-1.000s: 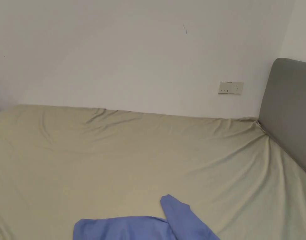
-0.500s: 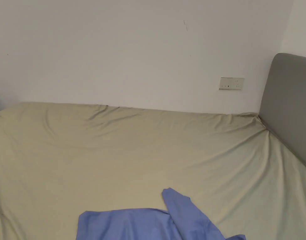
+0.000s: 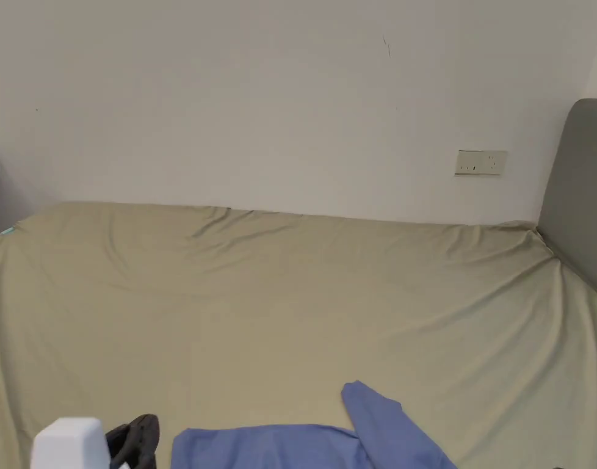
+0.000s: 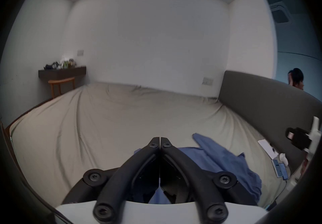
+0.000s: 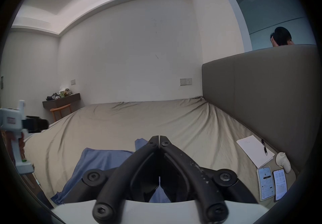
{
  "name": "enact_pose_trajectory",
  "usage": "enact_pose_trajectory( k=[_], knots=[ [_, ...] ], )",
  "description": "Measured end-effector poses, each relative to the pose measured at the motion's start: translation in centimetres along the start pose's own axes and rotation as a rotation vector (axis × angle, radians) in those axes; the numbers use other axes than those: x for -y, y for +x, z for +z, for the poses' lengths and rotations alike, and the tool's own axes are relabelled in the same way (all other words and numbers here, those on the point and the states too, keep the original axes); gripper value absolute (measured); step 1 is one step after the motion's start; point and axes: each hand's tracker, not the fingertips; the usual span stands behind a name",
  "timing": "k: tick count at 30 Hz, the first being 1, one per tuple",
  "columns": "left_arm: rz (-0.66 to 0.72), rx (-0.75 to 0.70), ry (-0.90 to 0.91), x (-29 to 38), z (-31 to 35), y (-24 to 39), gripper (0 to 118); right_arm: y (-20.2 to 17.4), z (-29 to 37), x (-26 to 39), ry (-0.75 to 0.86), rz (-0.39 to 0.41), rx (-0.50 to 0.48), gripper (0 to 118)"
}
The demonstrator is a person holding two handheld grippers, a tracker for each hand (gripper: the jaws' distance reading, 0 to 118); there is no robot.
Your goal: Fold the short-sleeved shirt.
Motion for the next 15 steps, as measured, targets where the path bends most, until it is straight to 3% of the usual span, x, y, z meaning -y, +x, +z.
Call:
enact_pose_trajectory(
  k=[1,2,5,6,9,11,14,15],
  knots=[
    [0.014,-0.023,-0.078,-0.7,-3.0,-0.4,0,0.0,-0.5,0.1,-0.007,-0.004,0.005,1],
    [0.016,-0.027,-0.171,-1.2,-6.1,-1.0,8,-0.1,-1.0,0.3,-0.014,-0.006,0.007,1],
    [0.091,-0.061,-0.341,0.0,-15.1,-2.7,95,0.1,-2.5,0.9,-0.042,-0.006,0.019,1],
    [0.098,-0.078,-0.394,0.5,-17.5,-2.9,113,0.2,-3.0,1.1,-0.053,-0.001,0.022,1],
    [0.096,-0.145,-0.492,2.9,-23.1,-3.8,96,0.6,-4.3,1.9,-0.100,0.012,0.038,1],
    [0.072,-0.164,-0.558,4.9,-25.7,-4.6,94,1.0,-5.5,2.5,-0.136,0.026,0.053,1],
    [0.062,-0.205,-0.657,7.6,-28.3,-5.7,70,1.5,-7.4,3.1,-0.178,0.028,0.066,1],
    [0.066,-0.198,-0.636,7.8,-28.1,-5.7,68,1.4,-8.0,3.2,-0.191,0.028,0.063,2]
  ],
)
